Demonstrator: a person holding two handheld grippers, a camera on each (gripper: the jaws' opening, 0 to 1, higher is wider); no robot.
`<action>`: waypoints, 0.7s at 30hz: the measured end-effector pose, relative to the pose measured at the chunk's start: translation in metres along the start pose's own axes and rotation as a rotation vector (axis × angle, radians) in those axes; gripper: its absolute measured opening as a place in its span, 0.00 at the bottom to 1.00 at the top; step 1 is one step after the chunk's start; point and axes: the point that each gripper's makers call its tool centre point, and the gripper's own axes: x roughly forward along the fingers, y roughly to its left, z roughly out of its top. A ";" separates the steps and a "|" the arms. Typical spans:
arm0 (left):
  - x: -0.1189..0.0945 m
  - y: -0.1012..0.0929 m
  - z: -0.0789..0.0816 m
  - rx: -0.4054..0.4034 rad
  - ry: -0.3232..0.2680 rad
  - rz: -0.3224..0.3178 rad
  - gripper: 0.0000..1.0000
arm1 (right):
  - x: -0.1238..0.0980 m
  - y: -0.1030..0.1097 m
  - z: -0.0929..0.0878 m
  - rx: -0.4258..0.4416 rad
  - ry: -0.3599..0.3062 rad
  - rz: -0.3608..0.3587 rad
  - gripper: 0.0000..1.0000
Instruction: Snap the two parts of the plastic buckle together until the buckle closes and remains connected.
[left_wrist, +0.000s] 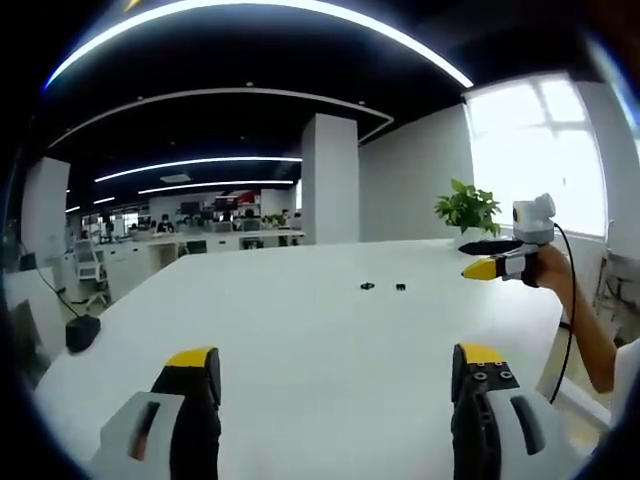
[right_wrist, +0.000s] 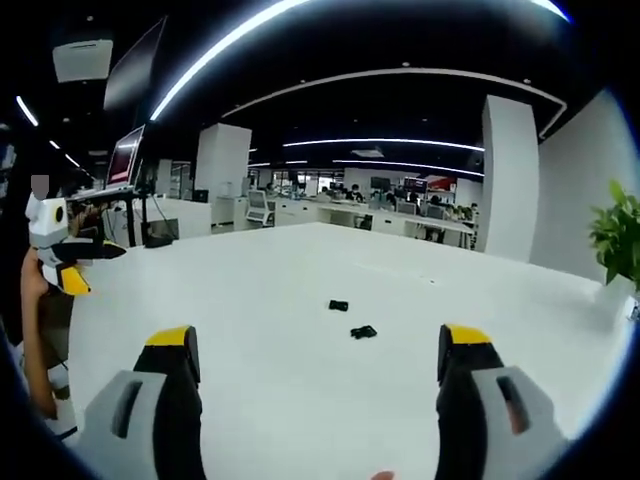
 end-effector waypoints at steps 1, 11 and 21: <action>0.000 0.000 0.000 0.000 0.000 0.000 0.98 | 0.002 -0.001 0.000 -0.001 0.001 0.002 1.00; -0.001 0.002 0.000 -0.002 0.001 0.001 0.98 | 0.013 -0.022 0.002 0.018 -0.059 0.016 1.00; 0.001 0.001 -0.002 -0.001 0.006 0.002 0.98 | 0.032 -0.039 0.002 0.059 -0.080 0.018 1.00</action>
